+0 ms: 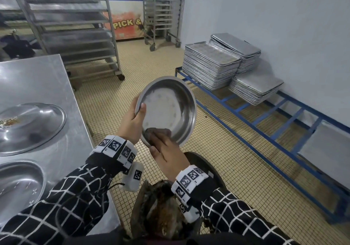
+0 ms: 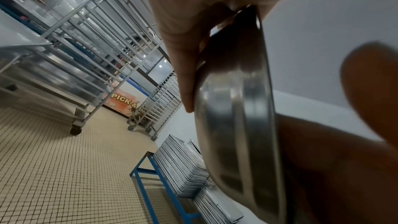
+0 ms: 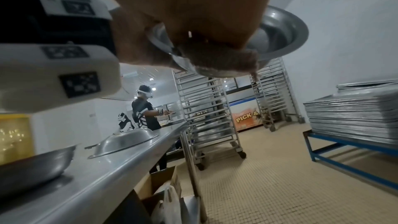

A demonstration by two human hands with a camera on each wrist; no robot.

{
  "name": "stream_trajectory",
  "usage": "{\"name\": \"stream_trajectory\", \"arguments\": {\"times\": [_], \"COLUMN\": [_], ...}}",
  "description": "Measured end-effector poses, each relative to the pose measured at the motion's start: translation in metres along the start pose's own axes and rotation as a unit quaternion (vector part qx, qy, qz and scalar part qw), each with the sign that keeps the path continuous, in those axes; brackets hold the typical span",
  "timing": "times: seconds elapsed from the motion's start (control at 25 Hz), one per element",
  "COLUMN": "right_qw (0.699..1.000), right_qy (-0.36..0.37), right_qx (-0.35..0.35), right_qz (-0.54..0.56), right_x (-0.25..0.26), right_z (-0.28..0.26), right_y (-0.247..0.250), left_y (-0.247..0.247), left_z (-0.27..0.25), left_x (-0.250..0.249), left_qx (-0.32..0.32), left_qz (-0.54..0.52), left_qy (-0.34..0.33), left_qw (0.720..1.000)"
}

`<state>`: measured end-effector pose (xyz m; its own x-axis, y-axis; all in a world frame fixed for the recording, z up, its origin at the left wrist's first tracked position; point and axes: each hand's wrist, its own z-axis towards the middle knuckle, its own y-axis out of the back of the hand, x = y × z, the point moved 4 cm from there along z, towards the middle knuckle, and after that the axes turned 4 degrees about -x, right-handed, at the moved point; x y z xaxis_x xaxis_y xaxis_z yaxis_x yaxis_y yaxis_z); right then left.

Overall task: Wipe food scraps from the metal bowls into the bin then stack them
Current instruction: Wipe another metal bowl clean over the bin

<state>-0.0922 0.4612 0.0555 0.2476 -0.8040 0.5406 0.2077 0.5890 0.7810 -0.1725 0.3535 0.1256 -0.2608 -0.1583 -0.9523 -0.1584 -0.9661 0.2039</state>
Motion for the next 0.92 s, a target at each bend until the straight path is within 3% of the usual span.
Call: {"name": "stream_trajectory", "arguments": {"times": [0.08,0.2,0.32,0.56,0.72,0.84,0.92], "right_qw": [0.995,0.96,0.946,0.982,0.948,0.938,0.921], "right_qy": [-0.006,-0.067,-0.117,-0.155,-0.283,-0.323,-0.352], "right_qx": [-0.005,0.064,0.039,-0.078,-0.112,-0.088,-0.121], "right_qz": [-0.104,-0.262,-0.3,-0.076,0.092,0.091,0.113], "right_x": [-0.008,-0.043,-0.075,-0.076,-0.074,-0.074,-0.076], "right_z": [-0.001,0.001,0.01,0.024,0.02,0.013,0.01], "right_y": [0.007,0.023,0.045,0.082,0.098,0.098,0.094], "left_y": [0.002,0.005,0.002,-0.002,-0.001,0.003,0.006], "left_z": [0.003,0.005,0.001,-0.007,-0.013,-0.015,-0.015], "left_x": [0.004,0.012,0.02,0.029,0.036,0.039,0.039], "left_qx": [-0.004,0.001,0.013,0.048,0.11,0.136,0.128], "left_qz": [-0.007,-0.022,-0.023,-0.093,-0.127,-0.129,-0.118], "left_qy": [0.015,0.047,0.077,0.161,0.209,0.234,0.211], "left_qw": [1.0,0.999,0.997,0.981,0.963,0.954,0.962]}}
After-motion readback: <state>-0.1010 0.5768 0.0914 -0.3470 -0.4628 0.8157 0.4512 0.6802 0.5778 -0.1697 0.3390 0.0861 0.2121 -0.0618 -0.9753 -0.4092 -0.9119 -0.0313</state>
